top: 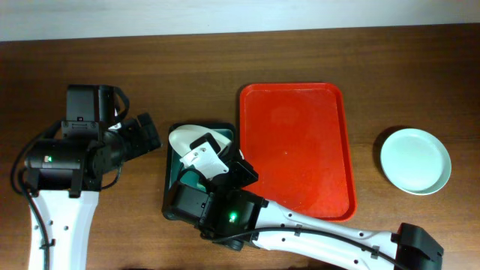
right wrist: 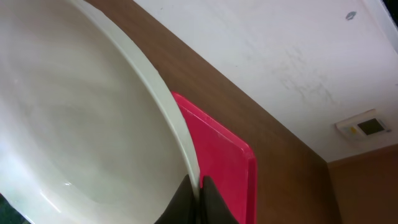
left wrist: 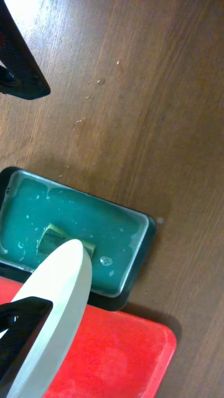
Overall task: Clean dirty plates on tray and stack at the side
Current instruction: 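Lift the white plate with the right gripper and tilt it over the water tray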
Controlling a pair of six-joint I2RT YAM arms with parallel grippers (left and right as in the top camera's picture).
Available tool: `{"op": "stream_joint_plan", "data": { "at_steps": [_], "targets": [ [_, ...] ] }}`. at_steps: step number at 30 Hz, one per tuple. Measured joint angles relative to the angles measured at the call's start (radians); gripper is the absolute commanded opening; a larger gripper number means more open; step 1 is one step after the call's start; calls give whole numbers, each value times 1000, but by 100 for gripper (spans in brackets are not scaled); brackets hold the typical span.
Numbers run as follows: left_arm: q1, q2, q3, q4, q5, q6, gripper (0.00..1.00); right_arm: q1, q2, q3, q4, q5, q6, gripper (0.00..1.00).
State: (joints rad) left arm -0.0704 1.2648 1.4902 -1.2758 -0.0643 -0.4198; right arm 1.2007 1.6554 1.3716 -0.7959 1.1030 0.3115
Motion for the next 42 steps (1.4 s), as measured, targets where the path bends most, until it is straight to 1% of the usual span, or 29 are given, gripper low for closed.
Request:
{"op": "stream_joint_plan", "data": {
  "at_steps": [25, 28, 35, 36, 42],
  "targets": [
    [0, 0, 0, 0, 0, 0, 99, -2, 0, 0, 4, 9, 3, 4],
    [0, 0, 0, 0, 0, 0, 99, -6, 0, 0, 14, -29, 8, 4],
    [0, 0, 0, 0, 0, 0, 99, -40, -1, 0, -7, -39, 29, 4],
    [0, 0, 0, 0, 0, 0, 100, -42, -2, 0, 10, -50, 32, 4],
    [0, 0, 0, 0, 0, 0, 99, -54, -2, 0, 26, -58, 2, 4]
  ]
}}
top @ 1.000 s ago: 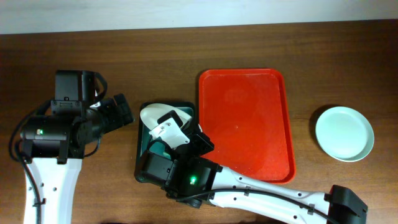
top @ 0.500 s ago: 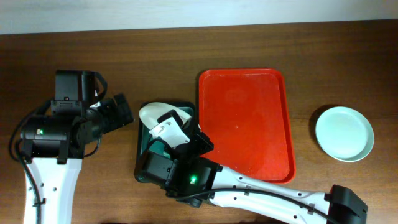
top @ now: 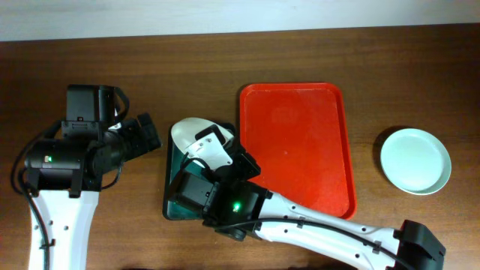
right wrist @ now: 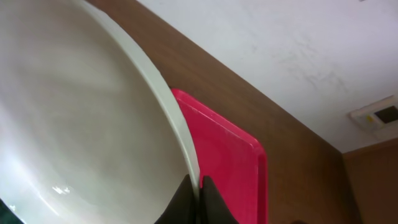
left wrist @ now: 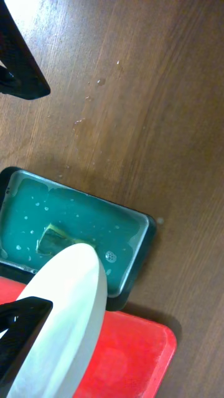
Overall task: Clean dirty plates on tray and stack at the side
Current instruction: 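Lift the white plate with the right gripper and tilt it over the water tray, then carry the plate right and stack it on the plates beside the tray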
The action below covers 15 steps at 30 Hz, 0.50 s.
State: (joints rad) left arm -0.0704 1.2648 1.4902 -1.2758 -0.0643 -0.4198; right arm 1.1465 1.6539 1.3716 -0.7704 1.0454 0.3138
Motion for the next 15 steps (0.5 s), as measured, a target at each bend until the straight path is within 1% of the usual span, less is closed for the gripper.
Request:
{"op": "stream_joint_plan", "data": {
  "at_steps": [6, 8, 9, 11, 13, 14, 15],
  "targets": [
    [0, 0, 0, 0, 0, 0, 100, -23, 0, 0, -51, -57, 41, 4],
    [0, 0, 0, 0, 0, 0, 99, -62, 0, 1, -107, -134, 150, 4],
    [0, 0, 0, 0, 0, 0, 100, -117, -2, 1, -112, -240, 201, 4],
    [0, 0, 0, 0, 0, 0, 99, -208, -2, 1, -104, -420, 235, 4],
    [0, 0, 0, 0, 0, 0, 99, -333, -3, 1, -93, -672, 224, 4],
    [0, 0, 0, 0, 0, 0, 99, -406, -3, 1, -92, -815, 201, 4],
    [0, 0, 0, 0, 0, 0, 99, -467, -4, 1, -95, -918, 179, 4]
  ]
}}
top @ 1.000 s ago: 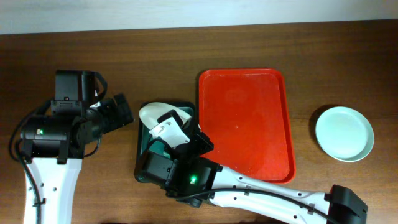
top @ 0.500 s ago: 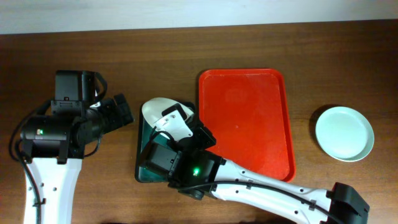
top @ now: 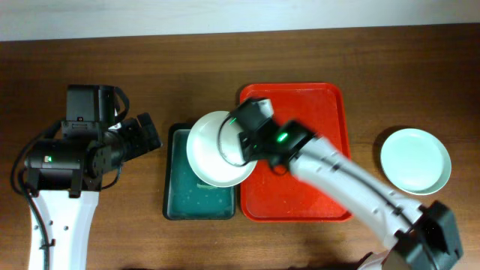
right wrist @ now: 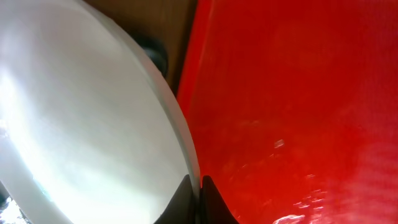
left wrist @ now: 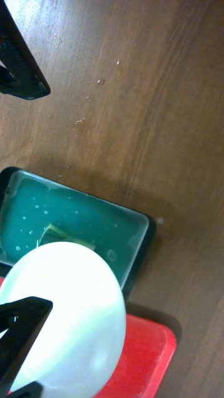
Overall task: Clean dirty plates on tray and stack at the side
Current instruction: 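Carry the plate right and stack it on the plates beside the tray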
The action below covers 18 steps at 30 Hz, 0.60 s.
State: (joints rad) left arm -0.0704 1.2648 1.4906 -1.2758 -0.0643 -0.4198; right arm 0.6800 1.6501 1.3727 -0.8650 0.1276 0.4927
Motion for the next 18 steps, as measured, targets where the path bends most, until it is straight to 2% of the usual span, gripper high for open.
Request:
{"op": "stream_joint_plan", "data": {
  "at_steps": [2, 6, 8, 12, 18],
  "targets": [
    [0, 0, 0, 0, 0, 0, 99, -179, -14, 0, -26, -261, -39, 4],
    [0, 0, 0, 0, 0, 0, 99, -498, -71, 1, -68, -436, -60, 4],
    [0, 0, 0, 0, 0, 0, 100, -721, -95, 3, -109, -449, -61, 4],
    [0, 0, 0, 0, 0, 0, 100, -1051, -92, 3, -161, -397, -64, 4],
    [0, 0, 0, 0, 0, 0, 99, -1405, -9, 3, -235, -301, -69, 4]
  ]
}}
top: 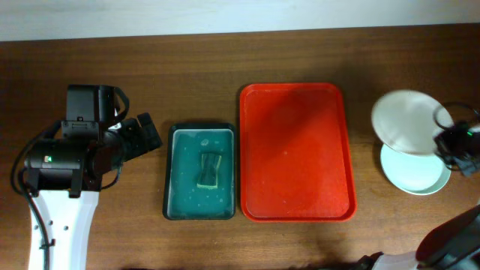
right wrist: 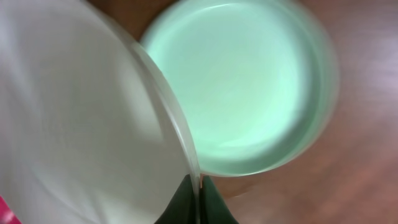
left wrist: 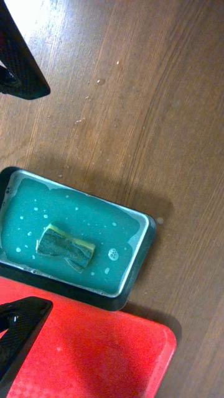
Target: Clean dirty plates on tray and stack at the side
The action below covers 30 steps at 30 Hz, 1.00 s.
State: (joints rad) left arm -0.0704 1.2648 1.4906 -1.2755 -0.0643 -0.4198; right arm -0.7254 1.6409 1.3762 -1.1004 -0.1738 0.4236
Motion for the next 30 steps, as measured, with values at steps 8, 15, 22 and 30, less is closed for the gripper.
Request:
{"op": "stream_joint_plan", "data": {
  "at_steps": [8, 15, 22, 30],
  "targets": [
    [0, 0, 0, 0, 0, 0, 99, -177, 122, -113, 8, 76, -3, 7],
    [0, 0, 0, 0, 0, 0, 99, -143, 122, -124, 3, 30, -64, 47],
    [0, 0, 0, 0, 0, 0, 99, 26, -88, -130, -29, -183, -191, 47],
    [0, 0, 0, 0, 0, 0, 100, 570, -441, -130, -38, -238, -275, 50]
  ]
}}
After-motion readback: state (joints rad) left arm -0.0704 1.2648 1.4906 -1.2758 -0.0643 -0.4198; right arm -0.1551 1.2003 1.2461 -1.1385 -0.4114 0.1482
